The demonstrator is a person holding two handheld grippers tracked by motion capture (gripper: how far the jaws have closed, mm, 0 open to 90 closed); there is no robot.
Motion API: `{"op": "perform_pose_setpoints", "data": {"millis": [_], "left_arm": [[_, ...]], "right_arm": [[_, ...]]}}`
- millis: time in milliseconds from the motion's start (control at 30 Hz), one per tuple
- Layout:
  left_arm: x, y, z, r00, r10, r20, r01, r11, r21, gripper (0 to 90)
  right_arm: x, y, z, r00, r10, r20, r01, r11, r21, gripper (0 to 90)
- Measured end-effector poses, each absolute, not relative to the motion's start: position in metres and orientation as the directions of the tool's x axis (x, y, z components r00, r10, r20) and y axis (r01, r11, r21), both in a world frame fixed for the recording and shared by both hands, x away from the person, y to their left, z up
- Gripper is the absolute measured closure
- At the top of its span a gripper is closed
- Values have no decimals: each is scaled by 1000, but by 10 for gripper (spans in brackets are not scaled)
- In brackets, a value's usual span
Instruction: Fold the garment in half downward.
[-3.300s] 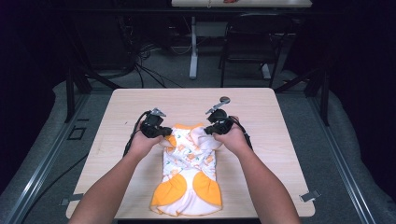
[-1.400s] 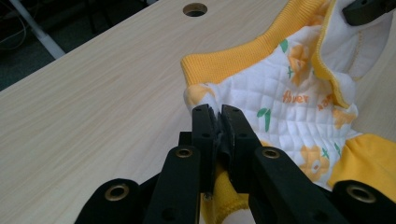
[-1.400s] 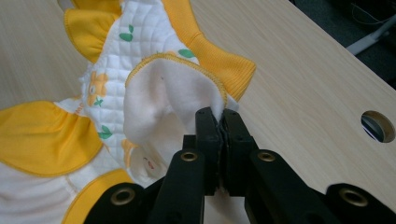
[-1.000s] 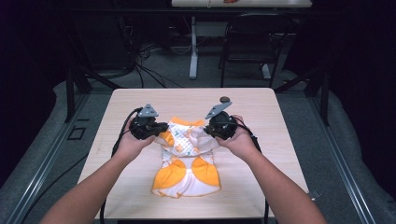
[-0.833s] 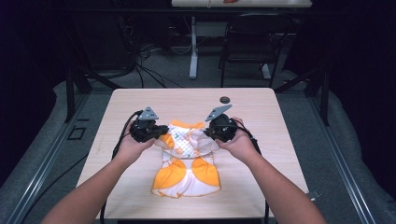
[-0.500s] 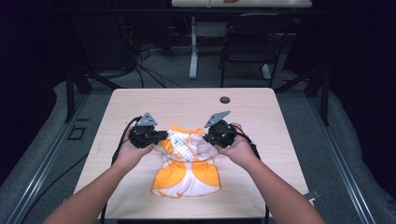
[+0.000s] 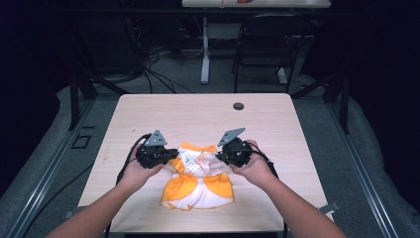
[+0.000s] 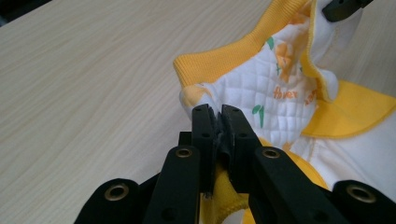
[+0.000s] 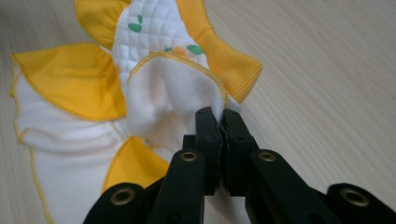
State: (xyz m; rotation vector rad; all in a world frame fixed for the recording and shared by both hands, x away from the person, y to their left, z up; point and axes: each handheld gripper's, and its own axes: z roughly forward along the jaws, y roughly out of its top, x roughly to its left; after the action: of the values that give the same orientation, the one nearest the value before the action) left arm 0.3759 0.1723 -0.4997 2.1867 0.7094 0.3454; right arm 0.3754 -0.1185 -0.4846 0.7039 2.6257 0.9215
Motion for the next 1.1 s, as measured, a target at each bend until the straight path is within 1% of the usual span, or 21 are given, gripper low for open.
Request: {"op": "perform_pose_setpoints", "data": {"millis": [133, 600, 767, 900, 1033, 1100], "left_arm": [[370, 176, -506, 813, 582, 2, 376, -528, 762, 847], [343, 181, -531, 823, 567, -46, 397, -514, 761, 843], [334, 181, -539, 832, 551, -61, 400, -520, 755, 838], [329, 182, -543, 827, 554, -97, 422, -497, 758, 817], [324, 185, -540, 818, 565, -108, 434, -482, 761, 769], [323, 187, -535, 811, 574, -118, 441, -465, 768, 729]], "right_arm": [[369, -119, -491, -852, 515, -97, 346, 692, 634, 867], [343, -120, -512, -869, 491, -61, 353, 702, 619, 860], [336, -124, -520, -865, 501, -18, 378, 676, 632, 847], [331, -124, -524, -870, 493, -2, 381, 676, 630, 815], [327, -127, -522, -865, 502, 3, 388, 665, 638, 750], [326, -129, -519, -863, 505, 26, 398, 645, 652, 723]]}}
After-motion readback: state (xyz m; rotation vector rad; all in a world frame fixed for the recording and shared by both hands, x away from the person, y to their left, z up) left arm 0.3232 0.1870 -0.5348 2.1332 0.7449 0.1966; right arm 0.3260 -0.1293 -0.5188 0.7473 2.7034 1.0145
